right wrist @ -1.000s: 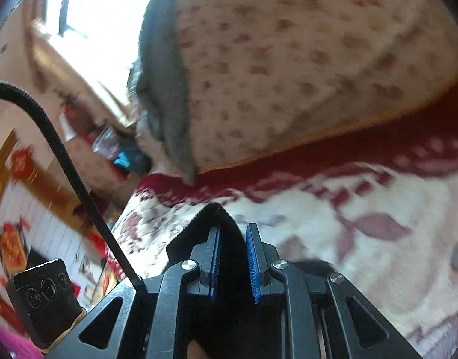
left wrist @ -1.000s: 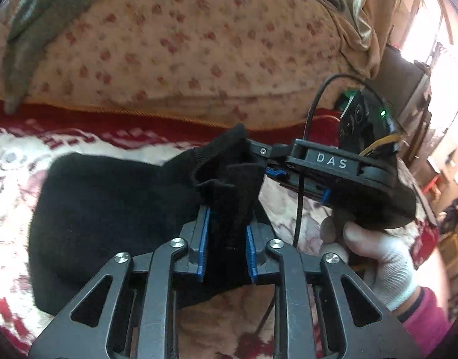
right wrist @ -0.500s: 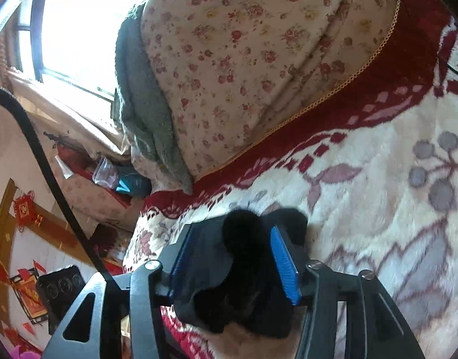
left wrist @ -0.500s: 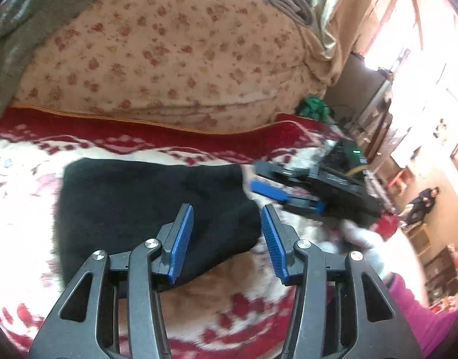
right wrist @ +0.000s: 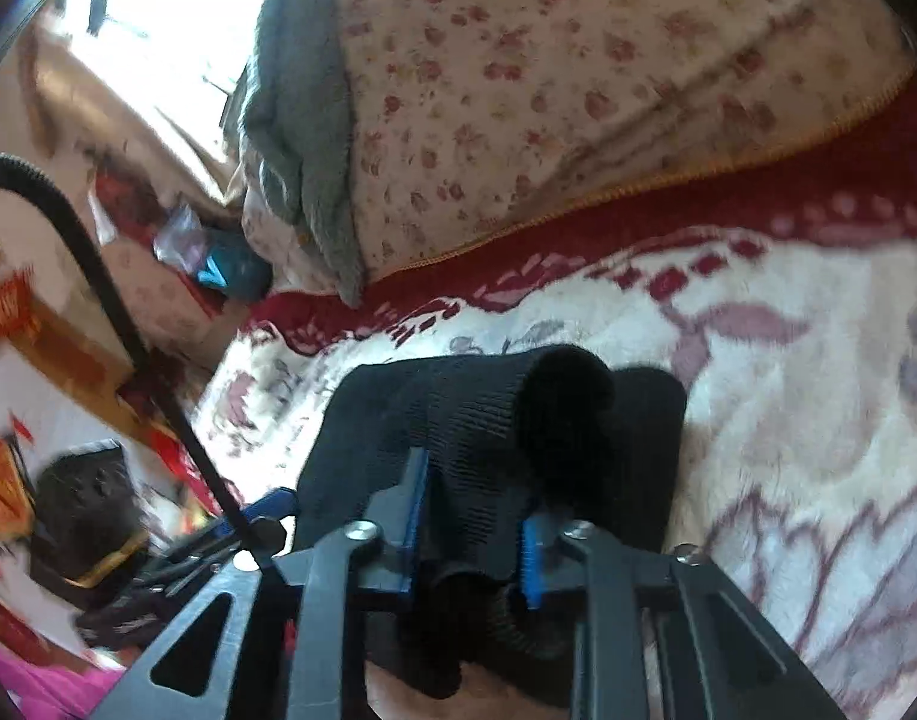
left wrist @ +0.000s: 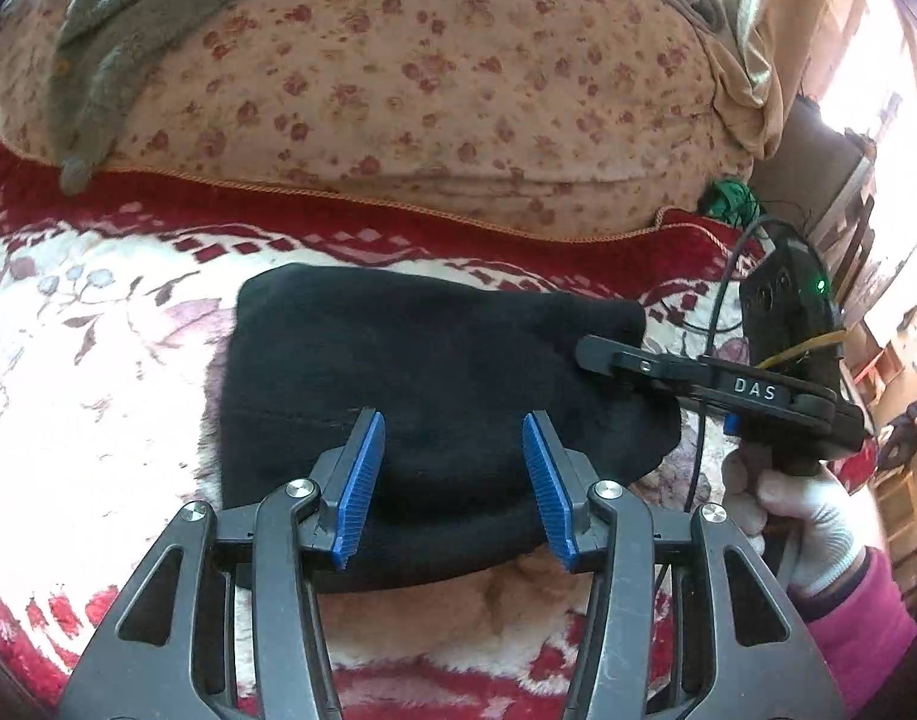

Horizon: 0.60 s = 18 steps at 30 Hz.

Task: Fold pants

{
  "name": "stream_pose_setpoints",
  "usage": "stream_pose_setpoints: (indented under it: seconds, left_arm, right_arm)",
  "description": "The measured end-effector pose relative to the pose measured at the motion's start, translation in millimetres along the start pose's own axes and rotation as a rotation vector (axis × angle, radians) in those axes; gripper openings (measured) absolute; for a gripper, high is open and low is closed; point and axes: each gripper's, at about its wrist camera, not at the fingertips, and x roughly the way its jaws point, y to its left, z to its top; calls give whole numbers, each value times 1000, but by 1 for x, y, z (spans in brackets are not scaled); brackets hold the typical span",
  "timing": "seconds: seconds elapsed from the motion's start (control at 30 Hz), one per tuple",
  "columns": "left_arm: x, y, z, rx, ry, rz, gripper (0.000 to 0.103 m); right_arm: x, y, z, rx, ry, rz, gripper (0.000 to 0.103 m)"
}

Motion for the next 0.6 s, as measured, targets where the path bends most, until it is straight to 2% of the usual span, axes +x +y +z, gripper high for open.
stream_pose_setpoints:
  seconds: [0.07,0.2,0.47,0.6]
  left_arm:
    - [6,-8,2,8,9,-1,47]
    - [21,-20,8,6,17,25,47]
    - [44,-23,9,1,44,59,47]
    - [47,-26,8,18,35,75,47]
  right_arm:
    - [-3,3,2,-29,-9,-11,14]
    - [-11,3,8,-67,-22,-69,10]
    - [-8,-7,5,-97,-1,-178,9]
    - [-8,-12,2,-78,-21,-182,9]
